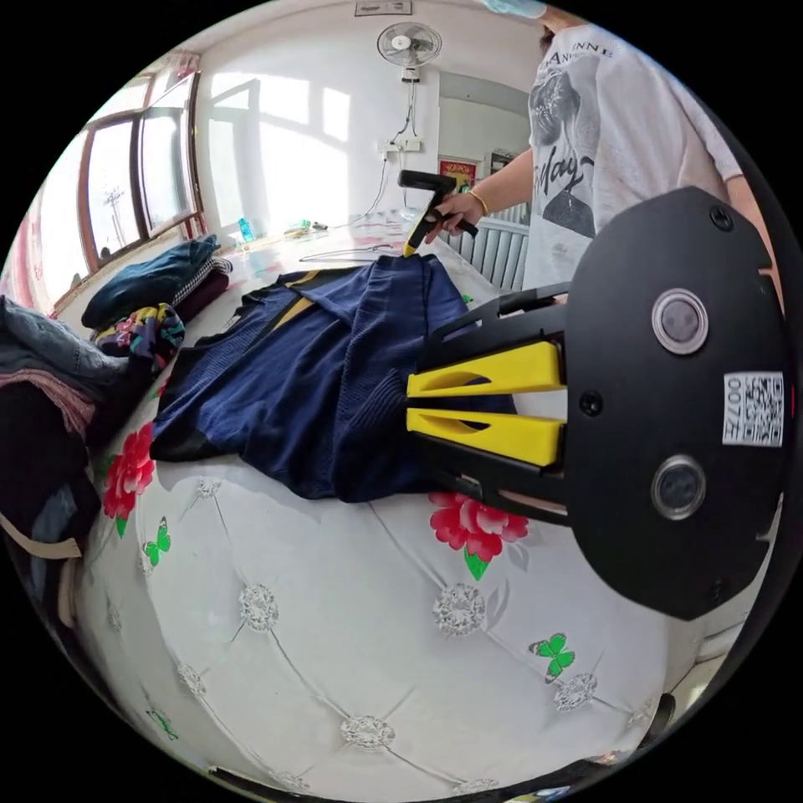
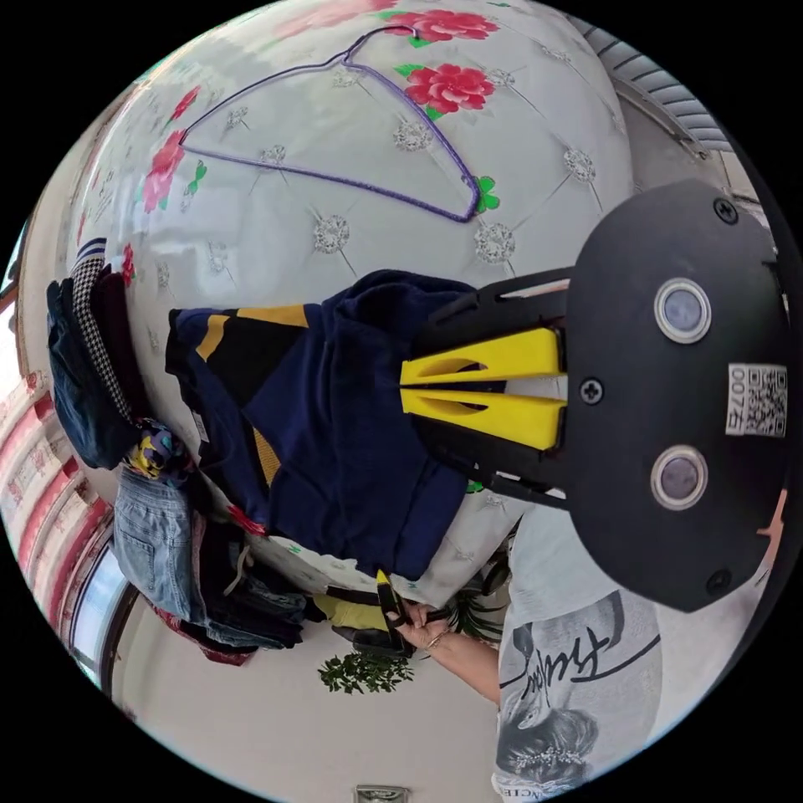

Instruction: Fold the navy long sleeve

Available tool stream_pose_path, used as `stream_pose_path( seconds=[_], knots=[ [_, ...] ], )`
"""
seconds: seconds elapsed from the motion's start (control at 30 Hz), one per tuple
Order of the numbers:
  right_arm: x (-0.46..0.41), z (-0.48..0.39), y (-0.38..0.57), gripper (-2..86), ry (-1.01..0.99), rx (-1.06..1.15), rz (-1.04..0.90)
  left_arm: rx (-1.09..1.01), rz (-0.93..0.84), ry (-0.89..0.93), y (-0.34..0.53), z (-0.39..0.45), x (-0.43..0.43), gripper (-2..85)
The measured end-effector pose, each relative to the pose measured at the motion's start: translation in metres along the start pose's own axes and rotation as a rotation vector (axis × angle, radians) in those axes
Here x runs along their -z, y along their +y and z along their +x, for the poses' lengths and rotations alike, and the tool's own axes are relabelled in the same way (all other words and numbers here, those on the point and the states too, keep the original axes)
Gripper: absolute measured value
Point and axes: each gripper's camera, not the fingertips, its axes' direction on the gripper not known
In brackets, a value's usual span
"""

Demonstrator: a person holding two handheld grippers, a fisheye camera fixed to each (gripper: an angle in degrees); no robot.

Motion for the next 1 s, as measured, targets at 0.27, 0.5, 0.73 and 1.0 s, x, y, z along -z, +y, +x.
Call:
stream_pose_path(
  seconds=[0.27, 0.5, 0.73, 1.0],
  knots=[
    [0.051, 0.026, -0.036, 0.0, -0.263, -0.131, 0.261, 0.134, 0.134, 0.412, -0.035, -0.021, 0.021, 0.5],
    [0.041, 0.03, -0.049, 2.5, -0.17, -0.247, 0.332, 0.195, 0.246, 0.342, -0.036, -0.018, 0.012, 5.7],
    [0.031, 0.016, -0.027, 4.0, -0.021, -0.133, 0.23, 0.104, 0.222, 0.094, -0.007, 0.005, 0.013, 6.9],
    [-0.003, -0.065, -0.091, 4.5, 0.22, 0.233, 0.107, -0.272, 0.121, -0.192, -0.075, 0.096, -0.034, 8.2]
  ],
)
